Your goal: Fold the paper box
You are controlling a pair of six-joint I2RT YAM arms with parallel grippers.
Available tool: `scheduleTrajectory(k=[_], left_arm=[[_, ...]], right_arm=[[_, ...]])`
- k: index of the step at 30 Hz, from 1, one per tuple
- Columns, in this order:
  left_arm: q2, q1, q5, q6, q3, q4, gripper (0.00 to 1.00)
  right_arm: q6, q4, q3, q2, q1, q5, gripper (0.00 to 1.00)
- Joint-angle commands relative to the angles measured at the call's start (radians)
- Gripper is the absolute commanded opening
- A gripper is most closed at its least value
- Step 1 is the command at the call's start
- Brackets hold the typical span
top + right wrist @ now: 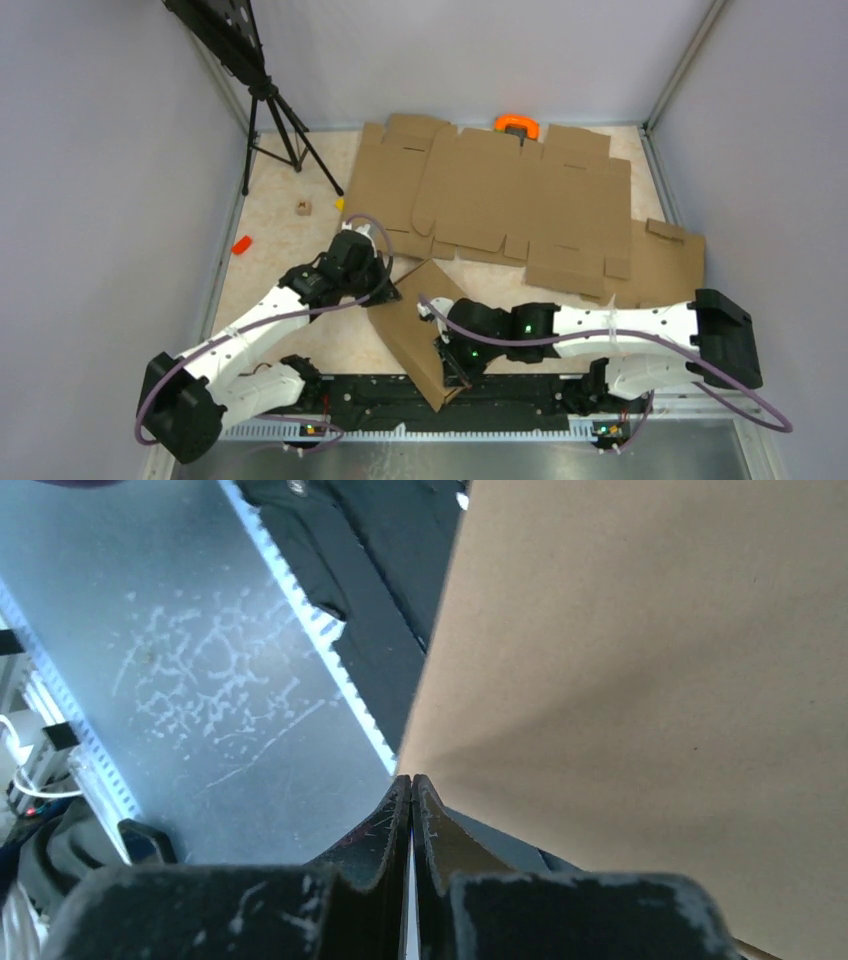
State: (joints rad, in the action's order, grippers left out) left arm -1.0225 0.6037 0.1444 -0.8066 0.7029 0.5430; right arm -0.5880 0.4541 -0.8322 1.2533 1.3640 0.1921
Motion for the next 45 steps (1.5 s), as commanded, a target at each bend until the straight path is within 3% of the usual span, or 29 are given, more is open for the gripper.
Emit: scheduleTrajectory(k=[1, 7, 13, 21, 28, 31, 35, 36, 41, 45], left_arm=[[-0.024, -0.012, 0.052, 0.036, -0.059, -0.102, 0.0], [-0.076, -0.012, 0.031, 0.041, -0.123, -0.097, 0.0], [-0.012, -0.011, -0.025, 0.032, -0.09, -0.064, 0.0], [0.072, -0.039, -0.081, 0.054, 0.076, 0.085, 0.0], [0.119, -0.043, -0.104, 0.045, 0.086, 0.158, 0.0], [0.13, -0.044, -0.032, 0.056, 0.074, 0.142, 0.0], [0.11, -0.019, 0.397, 0.107, 0.0, -0.046, 0.0], [0.095, 0.01, 0.44, 0.113, -0.002, -0.056, 0.0], [0.067, 0.169, 0.335, 0.128, -0.001, -0.002, 0.0], [0.144, 0.271, 0.327, 0.05, -0.082, -0.097, 0.0]], right_arm=[[-0.1, -0.111, 0.097, 0.05, 0.021, -0.047, 0.0], [-0.143, -0.089, 0.181, 0.116, 0.021, -0.105, 0.0], [-0.067, 0.029, 0.057, 0.108, 0.002, -0.187, 0.0], [0.058, 0.088, -0.025, -0.001, -0.159, -0.15, 0.0], [0.168, 0.169, -0.102, -0.033, -0.268, -0.146, 0.0], [0.173, 0.181, -0.117, -0.034, -0.319, -0.139, 0.0], [0.146, 0.137, -0.099, -0.049, -0.328, -0.073, 0.0], [0.138, 0.136, -0.094, -0.05, -0.329, -0.091, 0.0], [0.133, 0.175, -0.123, -0.018, -0.442, -0.139, 0.0], [0.156, 0.16, -0.182, 0.025, -0.533, -0.142, 0.0]])
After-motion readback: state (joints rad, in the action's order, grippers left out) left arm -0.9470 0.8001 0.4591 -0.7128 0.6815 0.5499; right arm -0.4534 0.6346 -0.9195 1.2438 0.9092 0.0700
